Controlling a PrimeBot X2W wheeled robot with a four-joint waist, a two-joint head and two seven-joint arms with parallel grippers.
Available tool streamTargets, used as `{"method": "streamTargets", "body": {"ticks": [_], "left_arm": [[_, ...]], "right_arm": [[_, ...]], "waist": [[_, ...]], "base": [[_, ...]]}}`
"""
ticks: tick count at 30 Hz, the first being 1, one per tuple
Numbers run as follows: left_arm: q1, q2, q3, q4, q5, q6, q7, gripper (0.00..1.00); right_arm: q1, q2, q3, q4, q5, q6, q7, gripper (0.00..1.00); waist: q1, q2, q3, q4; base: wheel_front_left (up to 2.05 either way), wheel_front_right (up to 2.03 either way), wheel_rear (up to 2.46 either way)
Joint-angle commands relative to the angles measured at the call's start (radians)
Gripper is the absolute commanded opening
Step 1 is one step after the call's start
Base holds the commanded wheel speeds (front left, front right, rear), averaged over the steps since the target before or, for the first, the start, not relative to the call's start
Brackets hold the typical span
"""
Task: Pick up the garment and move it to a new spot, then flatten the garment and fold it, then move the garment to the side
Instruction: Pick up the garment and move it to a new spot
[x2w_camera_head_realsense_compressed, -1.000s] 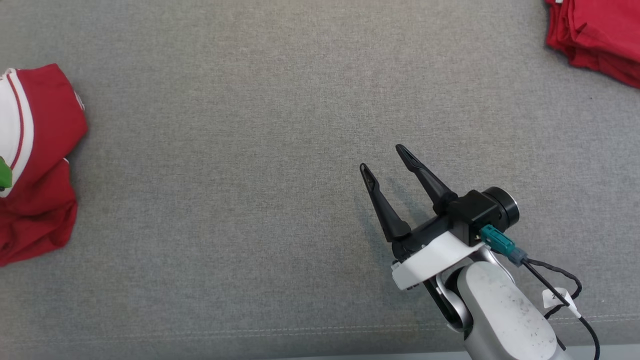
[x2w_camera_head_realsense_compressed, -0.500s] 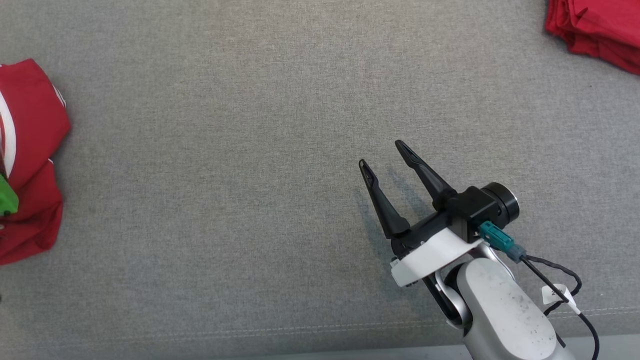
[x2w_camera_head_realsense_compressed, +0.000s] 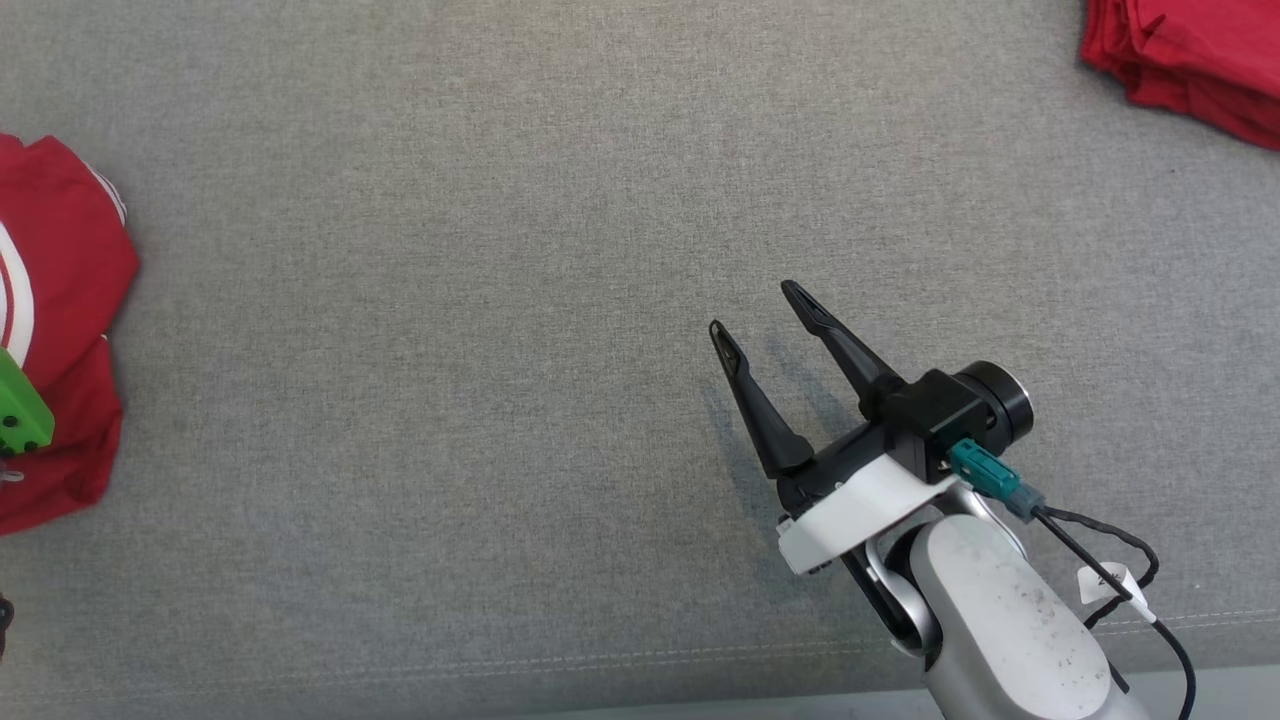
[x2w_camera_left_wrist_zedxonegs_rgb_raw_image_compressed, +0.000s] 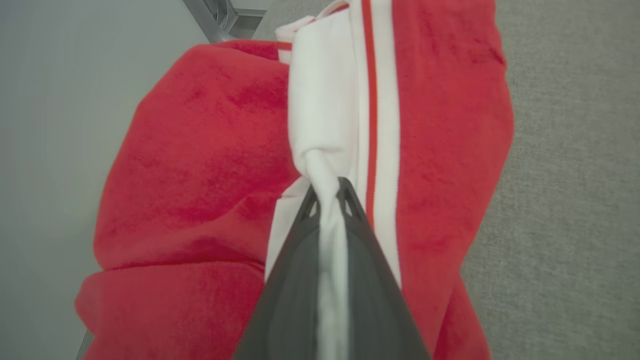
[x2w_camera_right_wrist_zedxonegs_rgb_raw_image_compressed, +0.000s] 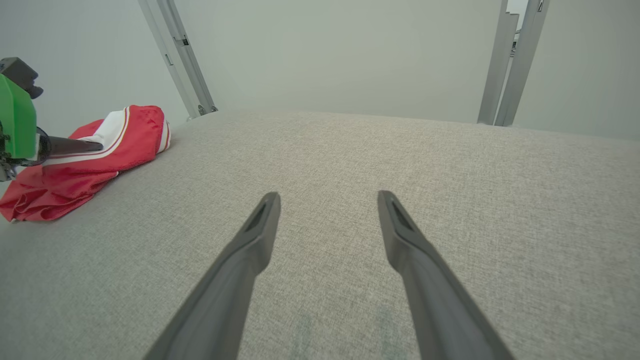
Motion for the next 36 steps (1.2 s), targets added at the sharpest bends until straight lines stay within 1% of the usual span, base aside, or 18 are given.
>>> {"method": "streamTargets", "body": {"ticks": [1,7,10,13,19,23,26,31,36], "left_arm": [[0.002,0.017,-0.009,-0.004,0.002,-0.001,-0.036,0.0],[-0.025,0.02,-0.031,-0.036,-0.014,-0.001,-0.125,0.0],[-0.036,0.033,-0.062,-0.063,0.006,-0.001,-0.168,0.0],[-0.044,0.032,-0.081,-0.084,0.01,-0.001,-0.183,0.0],[-0.075,0.046,-0.154,-0.189,0.031,-0.001,-0.213,0.0],[-0.092,0.059,-0.199,-0.278,0.031,-0.001,-0.22,0.0],[-0.109,0.067,-0.232,-0.35,0.033,-0.001,-0.208,0.0],[-0.125,0.061,-0.276,-0.463,0.032,-0.001,-0.171,0.0],[-0.139,0.037,-0.311,-0.553,0.044,0.001,-0.132,0.0]], "right_arm": [[-0.008,-0.003,-0.002,-0.002,-0.001,-0.001,0.003,1.0],[0.004,-0.003,-0.002,0.01,0.016,-0.001,-0.007,1.0],[0.009,-0.003,0.001,0.016,0.026,-0.001,-0.013,1.0],[0.01,-0.003,0.002,0.02,0.033,-0.001,-0.015,1.0],[0.02,-0.003,-0.003,0.031,0.058,-0.001,-0.025,1.0],[0.023,-0.003,-0.007,0.036,0.077,-0.001,-0.031,1.0],[0.024,-0.003,-0.009,0.037,0.087,-0.001,-0.035,1.0],[0.023,-0.002,-0.013,0.039,0.109,-0.001,-0.036,1.0],[0.028,-0.003,-0.029,0.02,0.13,-0.001,-0.036,1.0]], "waist": [[0.0,0.0,-0.006,0.001],[0.0,0.0,-0.037,0.007],[0.0,0.0,-0.059,0.008],[0.0,0.0,-0.072,0.006],[0.0,0.0,-0.103,-0.005],[0.0,0.0,-0.118,-0.022],[0.0,0.0,-0.124,-0.042],[0.0,0.0,-0.13,-0.083],[0.0,0.0,-0.135,-0.131]], "base": [[0.0,0.0,0.0],[0.0,0.0,0.0],[0.0,0.0,0.0],[0.0,0.0,0.0],[0.0,0.0,0.0],[0.0,0.0,0.0],[0.0,0.0,0.0],[0.0,0.0,0.0],[0.0,0.0,0.0]]}}
